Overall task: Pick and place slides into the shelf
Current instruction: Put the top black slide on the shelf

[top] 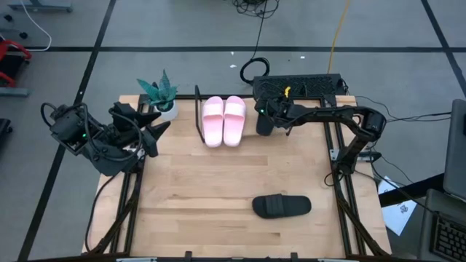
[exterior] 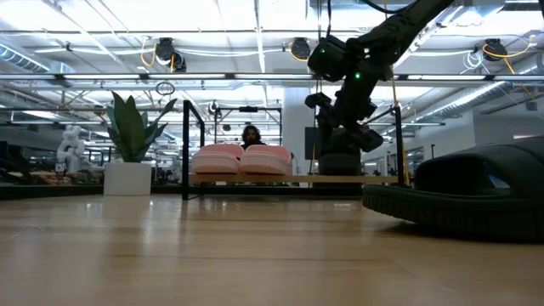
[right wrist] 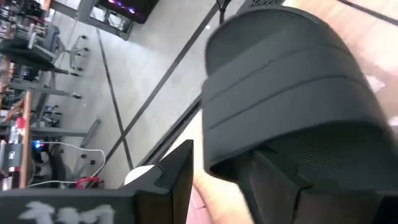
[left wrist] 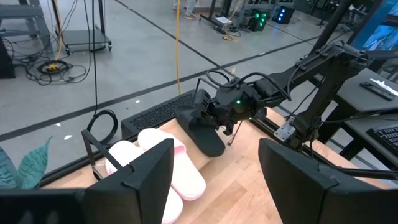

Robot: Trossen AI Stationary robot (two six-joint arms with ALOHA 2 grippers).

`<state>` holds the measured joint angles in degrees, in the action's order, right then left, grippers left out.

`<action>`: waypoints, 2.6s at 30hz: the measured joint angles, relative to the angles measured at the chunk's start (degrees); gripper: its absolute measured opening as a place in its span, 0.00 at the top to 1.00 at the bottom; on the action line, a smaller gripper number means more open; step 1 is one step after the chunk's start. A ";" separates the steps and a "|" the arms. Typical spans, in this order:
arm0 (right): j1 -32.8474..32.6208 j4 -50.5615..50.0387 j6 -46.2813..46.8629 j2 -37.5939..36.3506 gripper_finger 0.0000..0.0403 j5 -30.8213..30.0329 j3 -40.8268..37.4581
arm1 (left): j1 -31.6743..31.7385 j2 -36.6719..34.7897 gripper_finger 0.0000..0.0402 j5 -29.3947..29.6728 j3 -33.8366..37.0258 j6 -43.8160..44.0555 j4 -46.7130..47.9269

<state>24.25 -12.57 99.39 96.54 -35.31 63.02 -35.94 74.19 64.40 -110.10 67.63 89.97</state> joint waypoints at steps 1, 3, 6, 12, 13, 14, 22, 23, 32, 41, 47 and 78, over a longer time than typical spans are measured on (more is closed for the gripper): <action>0.00 -1.19 0.38 -0.28 0.66 0.07 0.00 | 0.00 0.00 0.41 0.00 0.00 0.05 -0.02; 0.00 -2.85 0.89 -0.57 0.66 0.07 -0.04 | 0.01 0.00 0.41 0.00 0.00 0.14 -0.08; 0.00 -3.64 0.70 -0.60 0.66 0.90 -0.01 | 0.01 0.02 0.41 0.01 0.00 0.14 -0.19; 0.00 -3.50 0.94 -0.60 0.66 0.91 -0.02 | 0.01 0.04 0.41 0.04 0.00 0.16 -0.22; 0.00 -3.33 0.93 -0.60 0.66 0.90 -0.02 | 0.02 0.04 0.41 0.04 0.00 0.16 -0.23; 0.00 -3.03 0.93 -0.60 0.66 0.92 -0.02 | 0.02 0.04 0.41 0.07 0.00 0.16 -0.24; -0.83 -1.85 0.71 -0.60 0.66 1.06 -0.02 | 0.01 0.04 0.41 0.07 0.00 -0.06 -0.22; -1.05 -1.84 0.65 -0.62 0.66 1.08 -0.02 | 0.00 0.04 0.41 0.06 0.00 -0.04 -0.22; -1.76 -1.95 1.67 -1.29 0.66 0.90 -0.02 | 0.01 0.04 0.41 -1.42 0.00 0.25 -0.22; -1.86 -3.54 2.47 -1.89 0.66 0.66 -0.02 | -0.03 1.02 0.41 -2.09 0.02 1.88 -0.24; -1.77 -6.98 4.82 -1.89 0.66 -0.52 -0.02 | -0.04 2.44 0.41 -2.91 0.02 1.93 -0.24; 0.14 -10.52 10.52 -1.83 0.75 -5.21 0.00 | -0.04 2.71 0.41 -2.25 0.02 1.56 -0.24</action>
<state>24.39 -23.09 109.91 94.71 -40.52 63.02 -35.99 76.90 62.15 -110.08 69.19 89.73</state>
